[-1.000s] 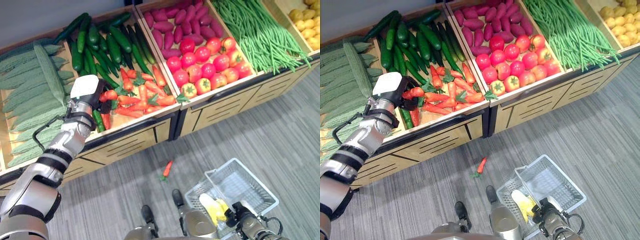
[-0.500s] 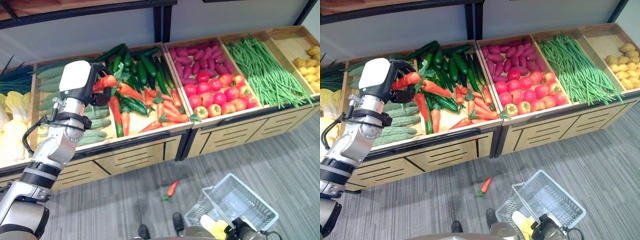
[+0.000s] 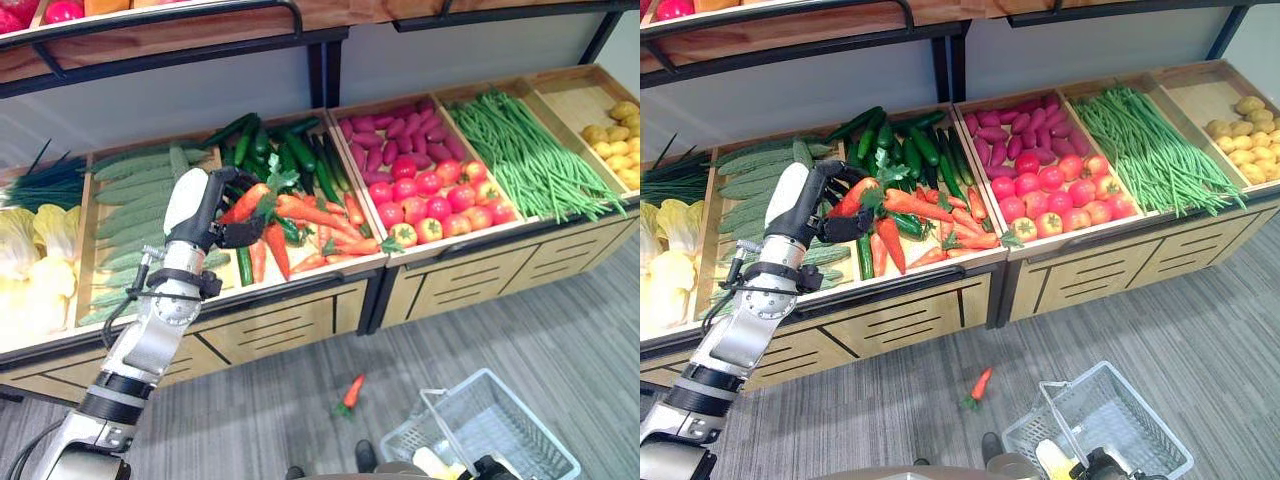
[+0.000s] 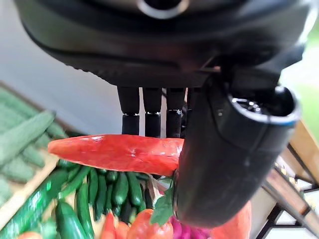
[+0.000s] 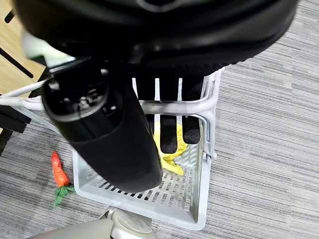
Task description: Get the vegetables into the basket
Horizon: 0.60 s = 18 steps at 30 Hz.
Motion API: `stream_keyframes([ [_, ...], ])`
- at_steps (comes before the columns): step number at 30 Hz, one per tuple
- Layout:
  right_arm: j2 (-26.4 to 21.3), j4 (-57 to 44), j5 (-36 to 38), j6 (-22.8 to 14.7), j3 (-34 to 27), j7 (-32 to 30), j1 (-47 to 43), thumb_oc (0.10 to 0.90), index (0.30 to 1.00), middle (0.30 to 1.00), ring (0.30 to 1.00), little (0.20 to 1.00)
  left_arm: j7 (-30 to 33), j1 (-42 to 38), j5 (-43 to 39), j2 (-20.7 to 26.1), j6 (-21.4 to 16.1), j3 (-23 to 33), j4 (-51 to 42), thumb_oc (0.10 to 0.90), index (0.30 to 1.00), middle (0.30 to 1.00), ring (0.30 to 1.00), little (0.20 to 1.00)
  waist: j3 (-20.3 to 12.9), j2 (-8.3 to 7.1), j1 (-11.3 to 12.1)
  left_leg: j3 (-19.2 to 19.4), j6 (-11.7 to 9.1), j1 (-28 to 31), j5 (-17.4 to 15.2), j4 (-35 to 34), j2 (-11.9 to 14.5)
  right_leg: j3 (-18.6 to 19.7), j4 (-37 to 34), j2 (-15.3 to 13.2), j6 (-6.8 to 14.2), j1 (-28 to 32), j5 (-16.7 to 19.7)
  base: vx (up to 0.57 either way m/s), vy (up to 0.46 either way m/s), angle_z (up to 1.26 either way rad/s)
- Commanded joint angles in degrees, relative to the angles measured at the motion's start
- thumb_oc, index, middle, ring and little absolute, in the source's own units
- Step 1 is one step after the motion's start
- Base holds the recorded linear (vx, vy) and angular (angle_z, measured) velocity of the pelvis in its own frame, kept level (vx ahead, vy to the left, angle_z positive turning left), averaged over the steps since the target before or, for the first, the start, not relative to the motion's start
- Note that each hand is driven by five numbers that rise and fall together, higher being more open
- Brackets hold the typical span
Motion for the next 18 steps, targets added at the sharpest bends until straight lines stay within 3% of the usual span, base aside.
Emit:
stream_keyframes([
  [1,-0.48,1.88,0.63,-0.24,0.37,-0.97,-0.08,0.400,0.300,0.300,0.300,0.300,0.42,-4.47,-5.24,1.32,-6.53,6.01,-7.09,0.400,0.300,0.300,0.300,0.300,-3.29,-3.09,-0.82,-1.45,-1.80,-0.92,-1.13,0.09,-0.68,-0.75,4.66,-6.72,7.35,-0.23,0.49,-0.01,0.036,0.01],
  [6,-0.01,1.67,0.64,-0.48,-0.50,-1.45,-0.38,0.400,0.300,0.300,0.300,0.300,-0.75,-0.28,-9.47,-1.86,-7.66,6.76,-10.62,0.400,0.300,0.300,0.300,0.300,-2.90,-3.63,-0.52,-1.47,-1.30,-0.90,-1.29,0.09,-0.88,-1.01,5.43,-7.01,7.63,-0.58,0.41,0.00,0.015,0.00],
  [18,0.05,0.91,1.09,-0.73,-0.18,-1.90,-0.29,0.400,0.300,0.300,0.300,0.300,-1.71,-2.16,-10.22,-1.30,-7.22,5.23,-11.04,0.400,0.300,0.300,0.300,0.300,-2.75,-4.61,-0.87,-0.74,-0.86,-0.66,-1.66,0.09,-0.87,-0.47,6.25,-7.21,8.11,-1.08,0.46,0.00,0.011,0.00],
])
